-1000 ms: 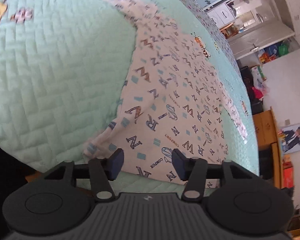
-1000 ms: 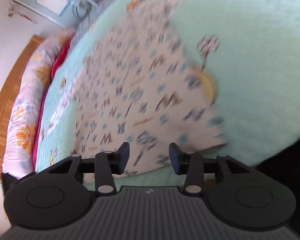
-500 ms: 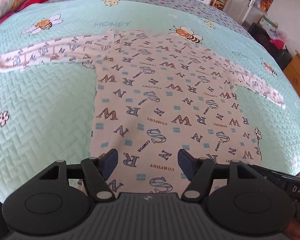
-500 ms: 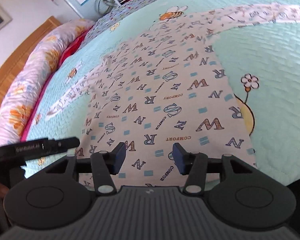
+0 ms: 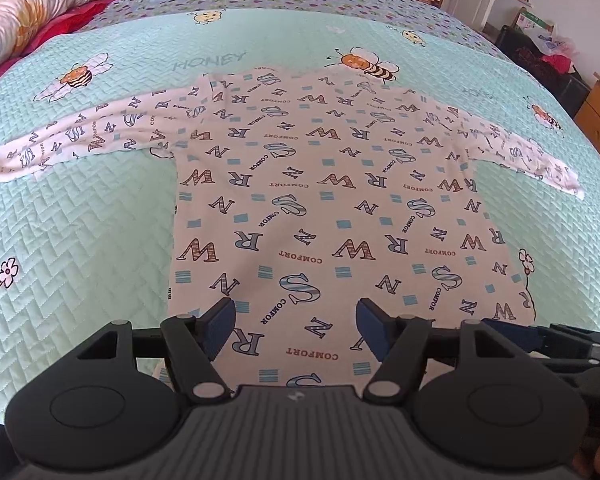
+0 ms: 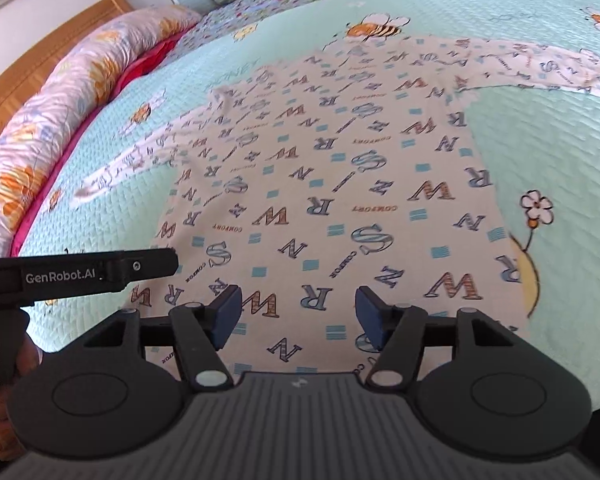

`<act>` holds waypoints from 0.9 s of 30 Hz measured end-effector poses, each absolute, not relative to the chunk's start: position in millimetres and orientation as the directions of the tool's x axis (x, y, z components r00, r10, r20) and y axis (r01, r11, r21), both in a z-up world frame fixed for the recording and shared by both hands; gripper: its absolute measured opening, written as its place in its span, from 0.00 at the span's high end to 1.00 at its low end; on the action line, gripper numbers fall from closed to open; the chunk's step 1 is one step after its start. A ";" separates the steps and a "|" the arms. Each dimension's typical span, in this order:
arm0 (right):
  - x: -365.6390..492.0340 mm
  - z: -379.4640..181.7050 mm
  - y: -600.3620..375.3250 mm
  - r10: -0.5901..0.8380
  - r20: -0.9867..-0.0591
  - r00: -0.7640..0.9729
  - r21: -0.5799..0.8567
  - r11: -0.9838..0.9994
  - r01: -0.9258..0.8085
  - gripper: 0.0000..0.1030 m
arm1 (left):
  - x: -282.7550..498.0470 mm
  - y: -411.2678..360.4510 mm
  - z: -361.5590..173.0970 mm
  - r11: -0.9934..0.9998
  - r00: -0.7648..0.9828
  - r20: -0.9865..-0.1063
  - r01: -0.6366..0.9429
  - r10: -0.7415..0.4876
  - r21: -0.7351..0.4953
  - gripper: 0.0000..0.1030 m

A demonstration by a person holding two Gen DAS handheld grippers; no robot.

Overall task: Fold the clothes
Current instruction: 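Open both grippers and lift them above the pajama top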

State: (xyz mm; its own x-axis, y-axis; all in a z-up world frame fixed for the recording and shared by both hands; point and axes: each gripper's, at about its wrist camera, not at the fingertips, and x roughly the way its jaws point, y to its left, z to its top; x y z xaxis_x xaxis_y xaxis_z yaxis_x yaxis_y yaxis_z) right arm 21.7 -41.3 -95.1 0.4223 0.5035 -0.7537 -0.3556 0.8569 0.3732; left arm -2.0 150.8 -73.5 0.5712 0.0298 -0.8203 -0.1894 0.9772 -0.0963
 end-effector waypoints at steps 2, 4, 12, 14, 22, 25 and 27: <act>21.9 -98.8 -40.9 0.495 -0.763 0.415 0.367 0.861 -0.352 0.38 | -1.2 149.5 -73.8 0.978 0.570 -0.821 -0.186 0.032 -0.091 0.33; 22.4 -102.9 -41.9 0.485 -0.773 0.408 0.363 0.866 -0.343 0.38 | -0.5 148.4 -74.1 0.979 0.570 -0.821 -0.183 0.033 -0.088 0.33; 24.3 -113.4 -63.9 0.443 -0.796 0.412 0.362 0.894 -0.263 0.38 | -0.5 143.9 -74.0 0.982 0.571 -0.820 -0.171 0.032 -0.081 0.33; 24.4 -113.6 -69.5 0.437 -0.798 0.416 0.365 0.899 -0.243 0.38 | -0.1 143.5 -76.1 0.982 0.568 -0.823 -0.171 0.034 -0.077 0.33; 23.7 -104.6 -40.8 0.496 -0.774 0.393 0.370 0.859 -0.355 0.37 | 1.3 143.3 -85.7 0.983 0.550 -0.834 -0.174 0.045 -0.062 0.33; 30.6 -117.4 -30.0 0.482 -0.795 0.368 0.348 0.860 -0.374 0.37 | 0.5 152.0 -98.0 0.979 0.522 -0.851 -0.198 0.061 -0.052 0.33; 36.2 -125.6 -38.0 0.484 -0.795 0.366 0.362 0.862 -0.354 0.37 | -1.0 158.4 -106.6 0.975 0.502 -0.862 -0.215 0.070 -0.046 0.33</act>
